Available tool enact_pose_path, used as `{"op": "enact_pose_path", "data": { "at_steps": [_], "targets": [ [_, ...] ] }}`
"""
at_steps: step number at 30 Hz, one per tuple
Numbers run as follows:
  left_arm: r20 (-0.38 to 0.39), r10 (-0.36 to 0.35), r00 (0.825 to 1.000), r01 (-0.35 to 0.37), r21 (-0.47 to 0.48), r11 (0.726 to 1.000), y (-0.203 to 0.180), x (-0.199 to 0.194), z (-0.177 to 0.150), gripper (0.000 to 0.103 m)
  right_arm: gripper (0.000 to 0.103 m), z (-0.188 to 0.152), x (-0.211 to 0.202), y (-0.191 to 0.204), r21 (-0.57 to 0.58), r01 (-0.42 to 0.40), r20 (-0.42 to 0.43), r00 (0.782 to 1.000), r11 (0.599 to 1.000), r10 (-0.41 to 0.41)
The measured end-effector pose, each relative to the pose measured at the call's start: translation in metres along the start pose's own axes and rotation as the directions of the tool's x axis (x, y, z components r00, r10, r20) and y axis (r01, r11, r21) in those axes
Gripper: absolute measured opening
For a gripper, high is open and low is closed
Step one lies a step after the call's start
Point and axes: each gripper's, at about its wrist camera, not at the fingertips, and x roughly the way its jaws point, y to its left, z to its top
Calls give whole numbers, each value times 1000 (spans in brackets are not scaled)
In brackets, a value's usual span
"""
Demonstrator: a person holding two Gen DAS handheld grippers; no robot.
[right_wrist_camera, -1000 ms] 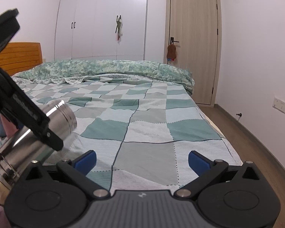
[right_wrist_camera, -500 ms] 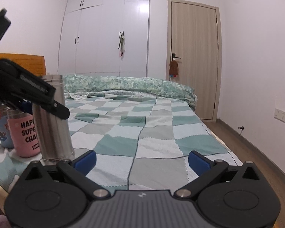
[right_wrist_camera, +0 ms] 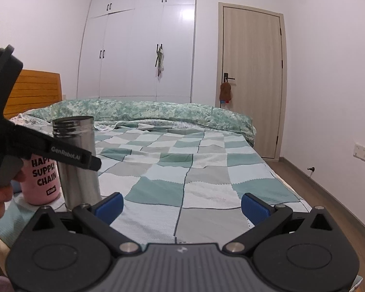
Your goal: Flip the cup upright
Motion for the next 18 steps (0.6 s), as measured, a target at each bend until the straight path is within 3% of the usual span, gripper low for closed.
{"op": "enact_pose_path", "data": {
  "at_steps": [1,4,7,12,15,18],
  "targets": [
    [23,8,1000,-8,0,1000,1,-7,0,103,103,1,-2,1,0,2,6,1000,1000,-2],
    [93,36,995,-37,5,999,2,-35,-1,103,103,6,-9,4,-1,8,28,1000,1000,-8],
    [161,22,987,-22,-2,1000,10,-74,-8,103,103,10,-23,12,-4,9,55,998,1000,-9],
    [321,-2,947,-3,14,1000,28,-138,-42,103,103,8,-55,33,-5,-21,85,996,1000,21],
    [349,27,937,-28,-1,1000,42,-157,-69,103,103,0,-70,47,9,-52,94,994,999,51],
    [341,55,938,-40,-50,998,57,-162,-97,103,103,-13,-83,61,15,-69,109,992,998,67]
  ]
}}
